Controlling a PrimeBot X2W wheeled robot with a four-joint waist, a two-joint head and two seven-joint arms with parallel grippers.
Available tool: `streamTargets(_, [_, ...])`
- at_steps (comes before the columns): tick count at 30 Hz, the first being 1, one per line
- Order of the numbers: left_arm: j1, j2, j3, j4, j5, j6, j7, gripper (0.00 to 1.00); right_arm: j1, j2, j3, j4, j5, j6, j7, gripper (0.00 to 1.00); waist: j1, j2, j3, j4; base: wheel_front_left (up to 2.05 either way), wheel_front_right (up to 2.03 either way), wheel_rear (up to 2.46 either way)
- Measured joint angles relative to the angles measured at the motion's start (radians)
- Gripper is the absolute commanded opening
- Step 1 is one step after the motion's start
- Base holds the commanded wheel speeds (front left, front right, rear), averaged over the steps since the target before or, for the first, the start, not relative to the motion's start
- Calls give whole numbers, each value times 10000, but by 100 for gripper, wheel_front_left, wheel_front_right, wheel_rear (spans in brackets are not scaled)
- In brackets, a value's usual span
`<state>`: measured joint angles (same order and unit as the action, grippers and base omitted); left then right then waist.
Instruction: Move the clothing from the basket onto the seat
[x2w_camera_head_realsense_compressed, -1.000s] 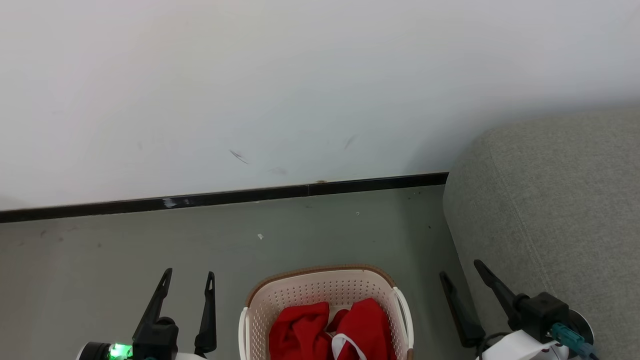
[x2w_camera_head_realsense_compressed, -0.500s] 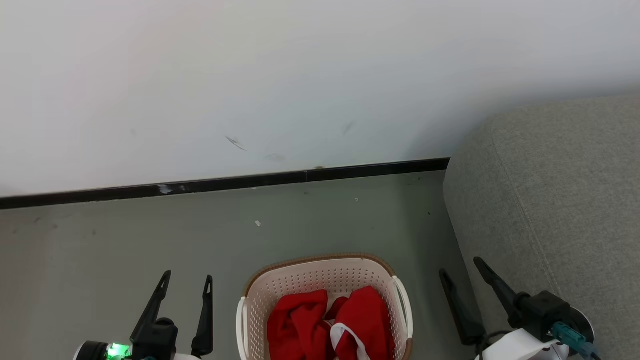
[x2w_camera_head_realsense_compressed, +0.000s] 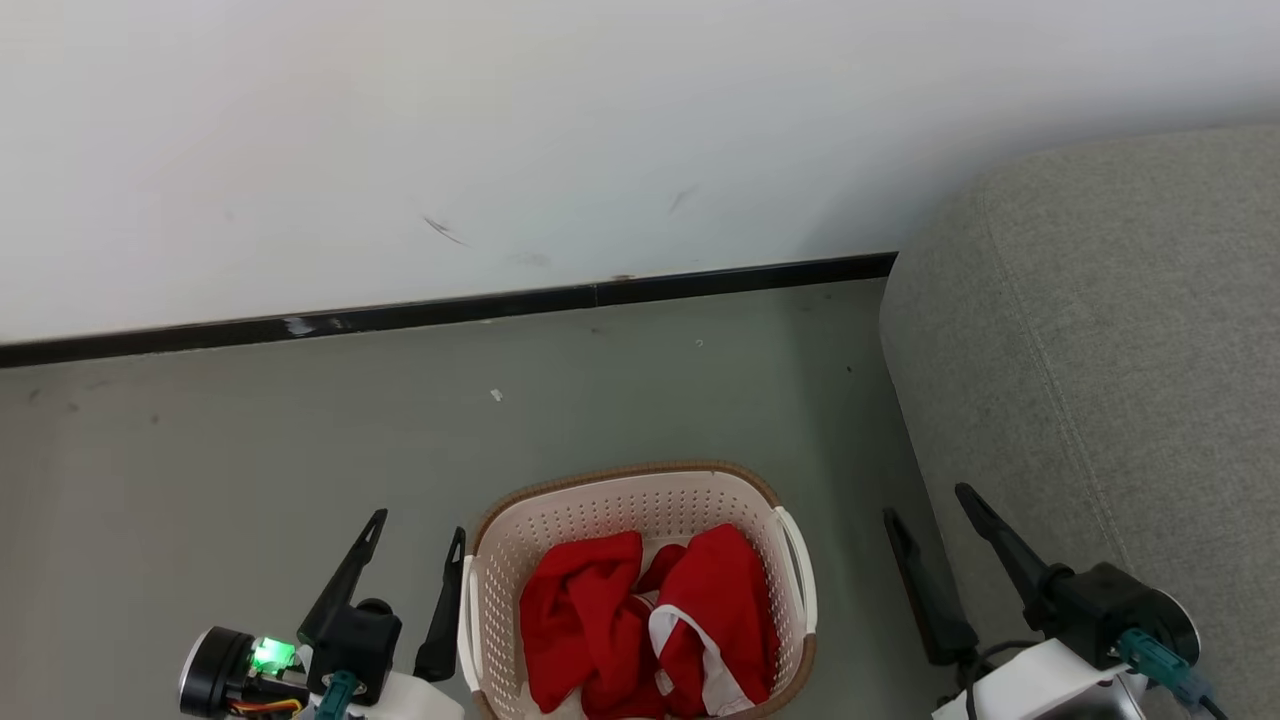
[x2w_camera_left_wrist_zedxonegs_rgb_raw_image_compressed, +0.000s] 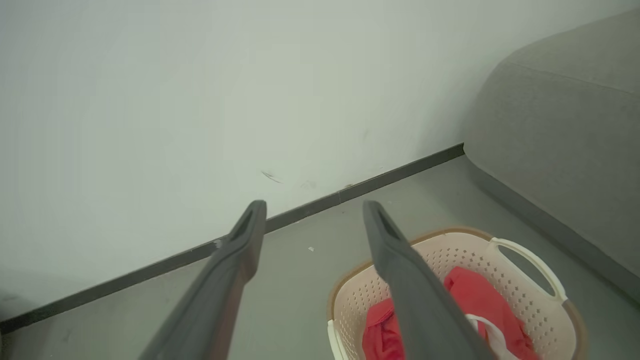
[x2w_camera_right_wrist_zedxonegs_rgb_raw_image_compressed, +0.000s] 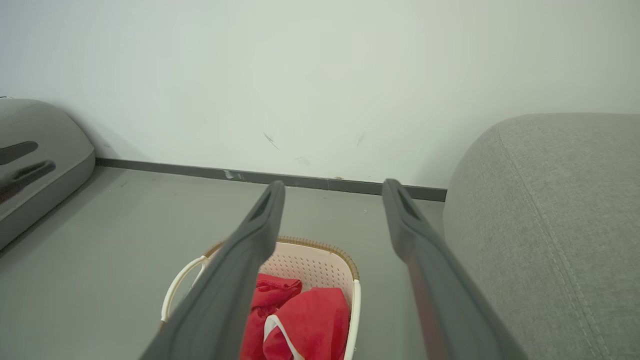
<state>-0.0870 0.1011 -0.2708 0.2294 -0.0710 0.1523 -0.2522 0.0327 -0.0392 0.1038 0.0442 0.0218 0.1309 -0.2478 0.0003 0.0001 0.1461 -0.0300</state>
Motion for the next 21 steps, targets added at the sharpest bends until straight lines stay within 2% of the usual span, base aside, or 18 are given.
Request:
streamTargets(11, [-950,-25,-428,982,242,-330,0,100,-469,-2,-270,-456,-12,0,0,100,0,0,962,-299,0,0,0])
streamTargets(21, [-1697,-159,-817,2013,562,-422,0,100,-1266,-6,-290,-813,-52,0,0,100,0,0,1985,-626,0,0,0])
